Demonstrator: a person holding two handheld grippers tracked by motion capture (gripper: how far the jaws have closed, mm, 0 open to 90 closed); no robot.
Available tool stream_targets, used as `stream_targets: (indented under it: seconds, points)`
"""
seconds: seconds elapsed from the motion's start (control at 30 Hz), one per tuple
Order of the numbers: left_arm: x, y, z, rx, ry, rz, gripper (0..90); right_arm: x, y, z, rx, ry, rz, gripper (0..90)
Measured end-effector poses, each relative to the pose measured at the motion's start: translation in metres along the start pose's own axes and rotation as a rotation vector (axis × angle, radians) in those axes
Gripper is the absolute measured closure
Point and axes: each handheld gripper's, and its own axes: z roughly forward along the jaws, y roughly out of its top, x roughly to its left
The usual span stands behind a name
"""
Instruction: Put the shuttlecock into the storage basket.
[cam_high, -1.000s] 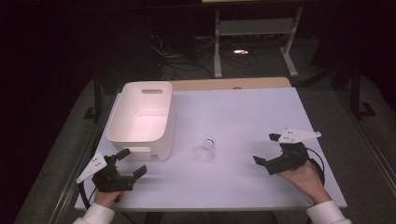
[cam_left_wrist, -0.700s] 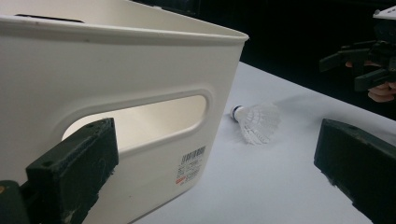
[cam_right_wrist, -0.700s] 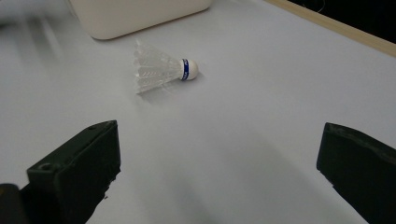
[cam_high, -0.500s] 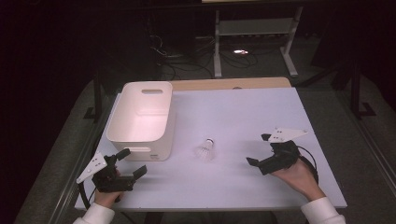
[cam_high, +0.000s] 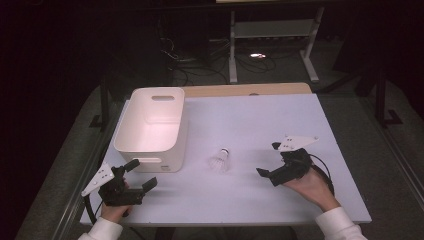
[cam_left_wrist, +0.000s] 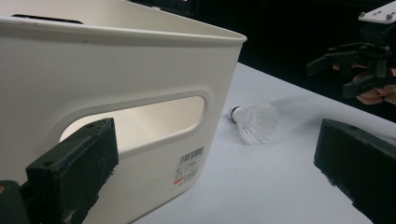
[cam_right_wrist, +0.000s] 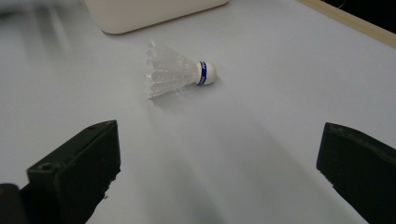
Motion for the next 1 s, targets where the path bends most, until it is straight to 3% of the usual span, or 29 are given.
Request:
stream_targets:
  seconds: [1.0]
  points:
    - [-0.001, 0.000, -0.001, 0.004, -0.007, 0.004, 0.0, 0.005, 0.018, 0.041, 0.057, 0.069, -0.005, 0.0]
